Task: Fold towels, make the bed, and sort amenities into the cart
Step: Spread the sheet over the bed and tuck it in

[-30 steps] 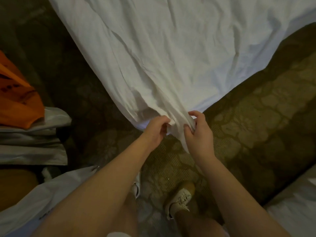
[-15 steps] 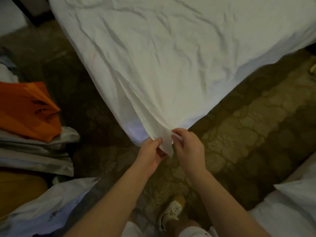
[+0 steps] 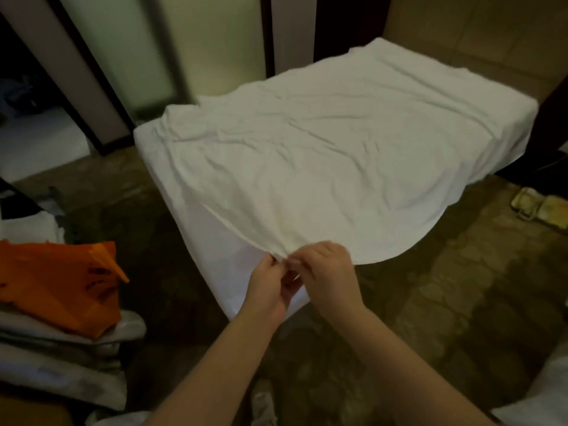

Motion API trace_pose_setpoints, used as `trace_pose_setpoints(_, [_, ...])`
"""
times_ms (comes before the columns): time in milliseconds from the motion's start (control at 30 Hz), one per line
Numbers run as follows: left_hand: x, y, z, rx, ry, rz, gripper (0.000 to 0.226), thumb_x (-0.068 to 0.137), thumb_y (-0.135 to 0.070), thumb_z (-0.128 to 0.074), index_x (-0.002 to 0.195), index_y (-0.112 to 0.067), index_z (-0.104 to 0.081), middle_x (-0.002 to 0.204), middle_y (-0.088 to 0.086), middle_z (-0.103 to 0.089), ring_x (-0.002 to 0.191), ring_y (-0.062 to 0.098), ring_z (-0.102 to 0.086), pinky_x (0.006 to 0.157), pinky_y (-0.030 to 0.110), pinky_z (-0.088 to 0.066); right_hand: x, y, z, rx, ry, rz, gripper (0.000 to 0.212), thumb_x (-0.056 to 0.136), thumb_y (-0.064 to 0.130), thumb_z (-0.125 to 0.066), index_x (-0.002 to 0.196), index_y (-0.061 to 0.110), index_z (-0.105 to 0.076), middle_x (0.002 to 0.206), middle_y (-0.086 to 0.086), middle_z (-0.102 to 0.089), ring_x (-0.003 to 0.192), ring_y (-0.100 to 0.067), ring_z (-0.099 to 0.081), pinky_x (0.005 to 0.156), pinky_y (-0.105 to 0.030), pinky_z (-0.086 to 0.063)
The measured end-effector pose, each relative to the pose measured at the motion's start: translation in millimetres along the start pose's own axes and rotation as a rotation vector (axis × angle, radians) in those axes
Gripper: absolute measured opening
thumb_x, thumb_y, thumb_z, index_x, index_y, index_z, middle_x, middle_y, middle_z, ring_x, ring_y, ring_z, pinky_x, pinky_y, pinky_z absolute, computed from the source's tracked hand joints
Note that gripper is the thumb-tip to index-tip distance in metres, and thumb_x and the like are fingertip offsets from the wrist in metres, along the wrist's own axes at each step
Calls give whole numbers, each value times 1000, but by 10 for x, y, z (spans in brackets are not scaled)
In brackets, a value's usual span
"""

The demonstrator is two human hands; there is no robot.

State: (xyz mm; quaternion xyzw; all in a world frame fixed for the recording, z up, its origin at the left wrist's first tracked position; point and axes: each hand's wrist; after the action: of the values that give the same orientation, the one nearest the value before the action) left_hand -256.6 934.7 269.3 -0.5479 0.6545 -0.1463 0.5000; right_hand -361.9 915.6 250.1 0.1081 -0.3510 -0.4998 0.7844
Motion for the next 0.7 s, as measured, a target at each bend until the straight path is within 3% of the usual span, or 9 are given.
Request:
trace_pose_setpoints(100, [27,-160,14,-37,81,41,24,98,-3,-40,101,-3,-64,94,16,-67,84,25,-64,70,30,-58,-19,47,-2,15,-49,-25,3,80,17,-71,84,18,-73,85,5,-71,82,-15,-66,81,-22,-43])
trace_pose_setpoints(200, [68,-316,17,8,141,45,23,99,-6,-41,108,-3,-62,102,16,-69,90,26,-67,72,32,-59,96,41,48,-18,-170,-62,5,80,19,-72,83,16,-74,81,4,-72,77,-15,-66,79,-19,-40])
trace_pose_setpoints(300, [171,-493,-31,41,180,44,22,98,-3,-42,111,0,-59,100,18,-67,89,27,-66,70,31,-59,253,-17,124,-51,-240,-30,43,97,41,-44,85,14,-75,82,3,-73,76,-14,-67,77,-20,-44])
trace_pose_setpoints(367, [241,-567,-85,93,212,45,21,98,-2,-43,110,1,-59,101,18,-68,88,26,-67,70,31,-59,329,-18,125,-37,-218,-17,59,99,51,-29,88,15,-75,84,4,-73,77,-11,-66,77,-14,-43])
trace_pose_setpoints(433, [318,-617,-127,137,224,40,20,98,-4,-43,107,1,-61,99,18,-68,87,24,-68,69,29,-58,367,2,90,-26,-215,-39,61,99,53,-26,91,16,-75,87,5,-73,80,-9,-65,79,-10,-41])
trace_pose_setpoints(567, [444,-646,-206,182,227,49,21,99,-7,-44,107,-1,-62,97,15,-70,84,21,-70,67,27,-57,422,-46,45,-73,-267,-36,59,100,50,-29,94,15,-75,89,4,-74,82,-12,-67,77,-23,-53])
trace_pose_setpoints(700, [578,-673,-306,205,244,44,18,97,-7,-47,104,-2,-63,94,12,-72,85,19,-71,67,26,-56,578,-104,59,-136,-319,-4,54,100,47,-33,92,15,-76,86,4,-74,80,-12,-69,79,-23,-49])
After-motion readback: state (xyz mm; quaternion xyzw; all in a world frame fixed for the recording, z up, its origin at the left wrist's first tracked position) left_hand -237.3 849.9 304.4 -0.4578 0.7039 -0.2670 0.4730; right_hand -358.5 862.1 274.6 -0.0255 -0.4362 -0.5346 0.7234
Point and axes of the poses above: each hand's wrist, its own x-axis towards the middle knuckle, its own z-axis out of the back of the hand, y = z × x
